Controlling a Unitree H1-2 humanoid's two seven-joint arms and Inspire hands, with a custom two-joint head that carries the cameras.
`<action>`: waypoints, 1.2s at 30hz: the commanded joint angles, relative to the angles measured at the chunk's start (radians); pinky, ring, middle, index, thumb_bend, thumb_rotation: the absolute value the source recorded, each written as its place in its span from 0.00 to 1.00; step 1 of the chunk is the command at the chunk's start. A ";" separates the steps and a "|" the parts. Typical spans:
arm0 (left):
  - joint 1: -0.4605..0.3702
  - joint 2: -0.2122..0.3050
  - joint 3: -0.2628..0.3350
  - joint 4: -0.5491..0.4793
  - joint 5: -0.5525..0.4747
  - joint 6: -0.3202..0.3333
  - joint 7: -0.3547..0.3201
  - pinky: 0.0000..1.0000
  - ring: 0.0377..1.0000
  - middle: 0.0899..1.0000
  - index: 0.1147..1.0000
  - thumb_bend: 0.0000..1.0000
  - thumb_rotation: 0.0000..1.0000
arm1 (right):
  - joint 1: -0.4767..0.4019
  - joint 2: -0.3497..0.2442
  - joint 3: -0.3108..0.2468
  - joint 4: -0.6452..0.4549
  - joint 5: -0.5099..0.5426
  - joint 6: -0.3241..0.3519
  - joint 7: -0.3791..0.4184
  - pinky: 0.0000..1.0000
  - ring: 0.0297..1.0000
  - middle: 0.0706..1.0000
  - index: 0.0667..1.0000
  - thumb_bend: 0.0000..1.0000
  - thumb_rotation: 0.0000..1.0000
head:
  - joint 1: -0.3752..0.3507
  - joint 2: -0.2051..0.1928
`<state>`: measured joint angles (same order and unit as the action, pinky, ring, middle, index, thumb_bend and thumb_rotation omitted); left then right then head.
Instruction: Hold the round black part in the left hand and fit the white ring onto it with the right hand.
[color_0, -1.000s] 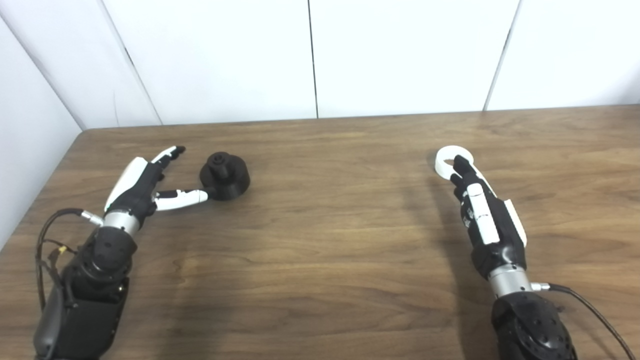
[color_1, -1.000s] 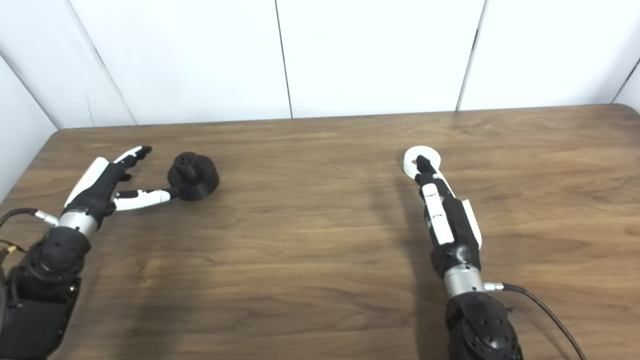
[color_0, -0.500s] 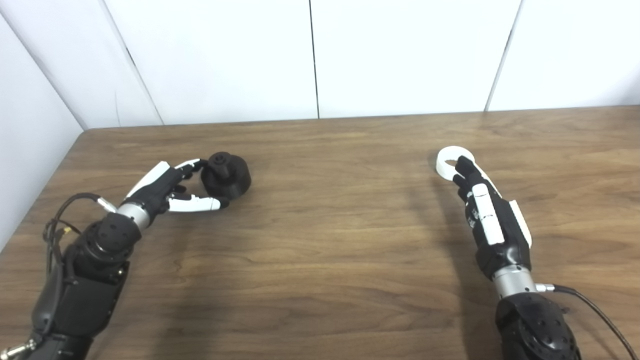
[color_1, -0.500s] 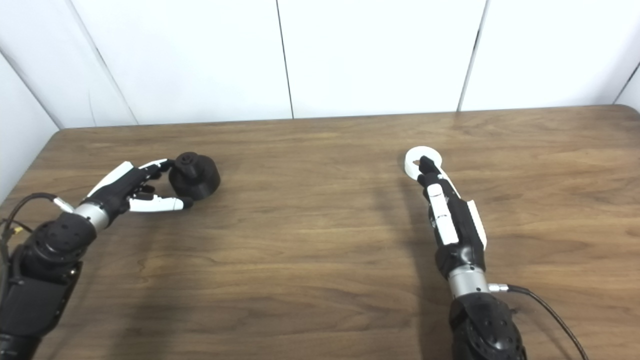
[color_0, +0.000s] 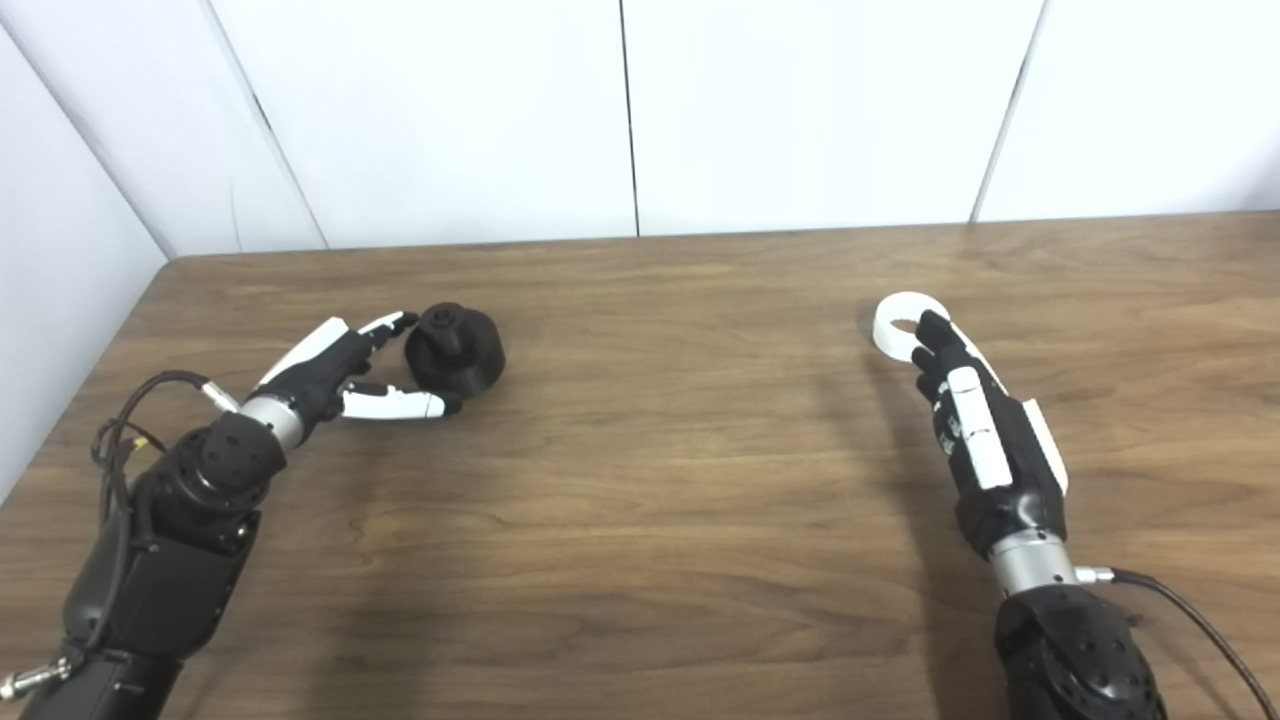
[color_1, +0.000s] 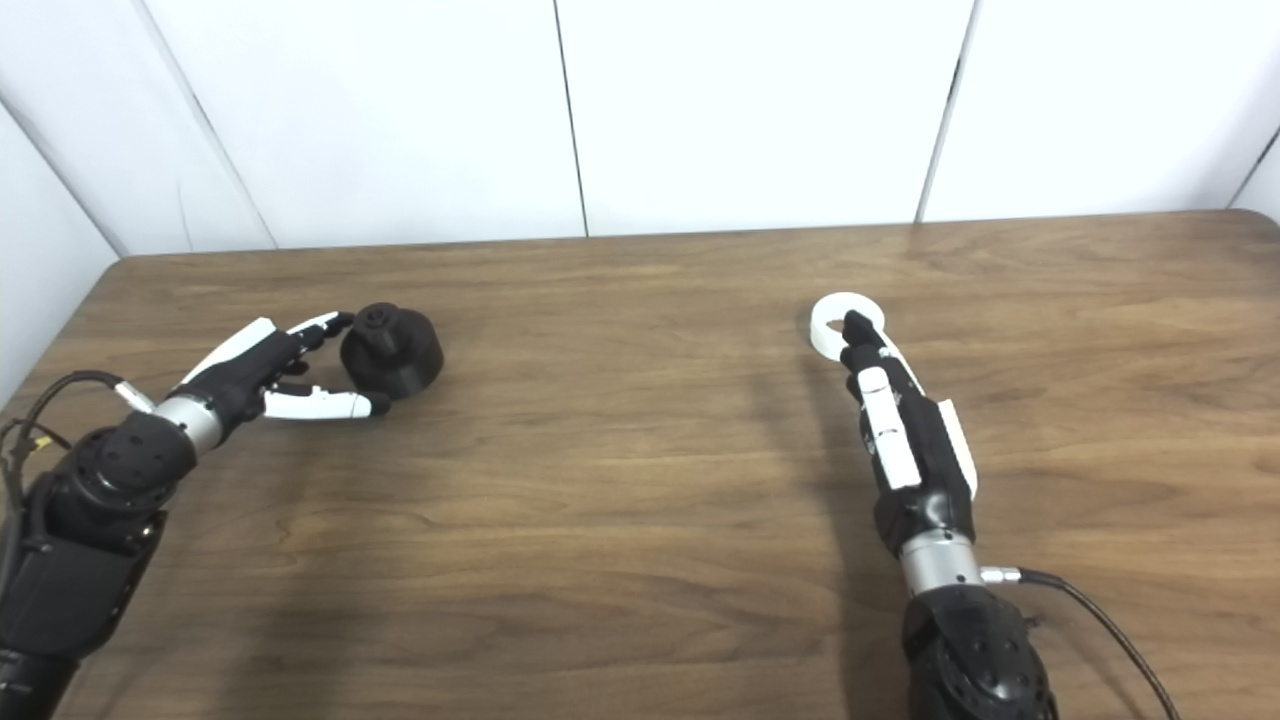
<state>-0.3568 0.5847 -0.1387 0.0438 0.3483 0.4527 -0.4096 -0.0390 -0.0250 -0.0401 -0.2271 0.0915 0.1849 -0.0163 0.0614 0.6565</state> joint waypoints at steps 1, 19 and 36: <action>-0.062 0.022 0.009 0.002 0.019 -0.015 0.024 0.94 1.00 1.00 0.99 1.00 0.41 | -0.027 -0.007 0.001 -0.018 -0.005 -0.049 0.012 0.97 0.95 0.93 0.89 0.44 0.82 | 0.001 -0.001; -0.104 -0.009 -0.017 0.074 0.056 -0.044 0.068 0.93 1.00 0.99 0.99 1.00 0.41 | -0.024 -0.024 0.007 -0.024 -0.021 -0.063 0.021 0.94 0.92 0.91 0.85 0.44 0.82 | 0.003 -0.008; -0.145 -0.024 -0.051 0.150 0.074 -0.064 0.077 0.93 1.00 0.96 0.94 1.00 0.41 | -0.023 -0.023 -0.004 -0.040 -0.011 -0.049 0.018 0.98 0.92 0.88 0.84 0.46 0.82 | -0.003 -0.010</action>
<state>-0.4487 0.5519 -0.1894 0.1874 0.4103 0.3975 -0.3471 -0.0367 -0.0492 -0.0416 -0.2345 0.0718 0.1706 -0.0066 0.0583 0.6458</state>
